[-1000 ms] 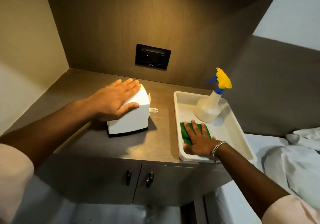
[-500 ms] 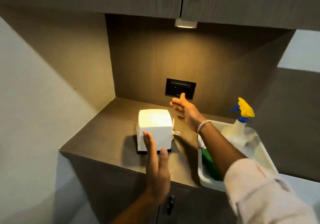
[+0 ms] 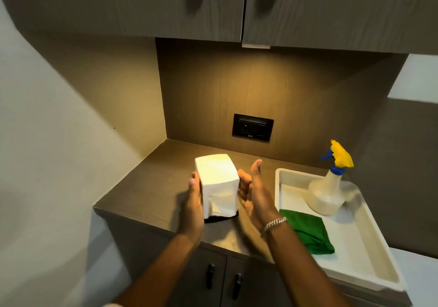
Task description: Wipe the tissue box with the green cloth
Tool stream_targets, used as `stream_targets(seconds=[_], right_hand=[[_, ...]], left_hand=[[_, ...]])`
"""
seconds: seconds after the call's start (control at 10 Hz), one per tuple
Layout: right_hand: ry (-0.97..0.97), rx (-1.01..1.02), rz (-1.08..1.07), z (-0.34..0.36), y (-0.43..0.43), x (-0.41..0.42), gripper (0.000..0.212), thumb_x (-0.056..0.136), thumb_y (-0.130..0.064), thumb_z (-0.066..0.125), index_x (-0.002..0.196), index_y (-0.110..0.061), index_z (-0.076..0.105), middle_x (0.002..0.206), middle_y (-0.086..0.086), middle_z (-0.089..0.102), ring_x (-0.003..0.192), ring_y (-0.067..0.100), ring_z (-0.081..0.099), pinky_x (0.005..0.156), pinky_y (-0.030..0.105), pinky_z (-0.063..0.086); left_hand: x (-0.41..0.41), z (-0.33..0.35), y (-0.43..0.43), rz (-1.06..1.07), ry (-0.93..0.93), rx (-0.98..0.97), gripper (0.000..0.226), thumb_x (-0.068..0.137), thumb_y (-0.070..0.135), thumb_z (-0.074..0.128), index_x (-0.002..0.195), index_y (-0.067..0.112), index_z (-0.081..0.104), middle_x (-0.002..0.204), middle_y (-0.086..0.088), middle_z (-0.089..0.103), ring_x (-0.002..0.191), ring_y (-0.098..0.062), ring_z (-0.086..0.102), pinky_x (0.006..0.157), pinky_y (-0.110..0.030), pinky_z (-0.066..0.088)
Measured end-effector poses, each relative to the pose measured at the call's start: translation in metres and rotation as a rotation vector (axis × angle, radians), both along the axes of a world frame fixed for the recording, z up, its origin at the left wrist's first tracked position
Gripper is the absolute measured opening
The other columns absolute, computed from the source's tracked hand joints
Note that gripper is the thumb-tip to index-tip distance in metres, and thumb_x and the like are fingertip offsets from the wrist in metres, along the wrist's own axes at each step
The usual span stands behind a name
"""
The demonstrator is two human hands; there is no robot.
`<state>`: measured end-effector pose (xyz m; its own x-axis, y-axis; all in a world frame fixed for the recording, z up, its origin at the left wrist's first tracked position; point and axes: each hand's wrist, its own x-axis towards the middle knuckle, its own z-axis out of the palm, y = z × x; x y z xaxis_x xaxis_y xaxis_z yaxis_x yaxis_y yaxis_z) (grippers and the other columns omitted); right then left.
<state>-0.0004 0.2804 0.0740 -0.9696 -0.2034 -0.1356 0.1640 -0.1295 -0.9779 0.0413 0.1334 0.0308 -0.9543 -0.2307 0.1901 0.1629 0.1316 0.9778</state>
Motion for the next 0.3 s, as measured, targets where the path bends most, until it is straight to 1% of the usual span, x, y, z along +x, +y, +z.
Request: stream_targets(seconds=[0.1,0.2,0.3], right_hand=[[0.033,-0.152,0.086,-0.008,-0.024,0.033,0.058,0.065,-0.084,0.034,0.107,-0.049,0.053,0.091,-0.026,0.074,0.087,-0.004,0.069,0.064,0.014,0.054],[0.046,-0.207,0.029,-0.006,-0.04,0.043,0.072,0.068,-0.08,0.028,0.125,-0.04,0.045,0.109,-0.014,0.068,0.095,0.006,0.069,0.074,0.022,0.055],[0.117,-0.2,-0.046,0.006,-0.043,0.057,0.065,0.069,-0.077,0.026,0.117,-0.04,0.05,0.101,-0.02,0.067,0.084,-0.002,0.07,0.066,0.015,0.055]], left_hand=[[-0.013,0.008,-0.022,-0.014,0.058,-0.103,0.046,0.07,0.085,0.034,0.103,0.065,0.058,0.106,0.031,0.069,0.102,0.001,0.066,0.069,-0.016,0.054],[-0.023,0.009,-0.029,-0.082,0.02,-0.056,0.042,0.071,0.081,0.033,0.096,0.064,0.062,0.101,0.027,0.072,0.097,-0.003,0.069,0.068,-0.018,0.055],[-0.014,0.022,-0.023,-0.125,-0.029,-0.078,0.041,0.083,0.068,0.025,0.102,0.061,0.06,0.12,0.007,0.068,0.102,-0.007,0.068,0.079,-0.027,0.058]])
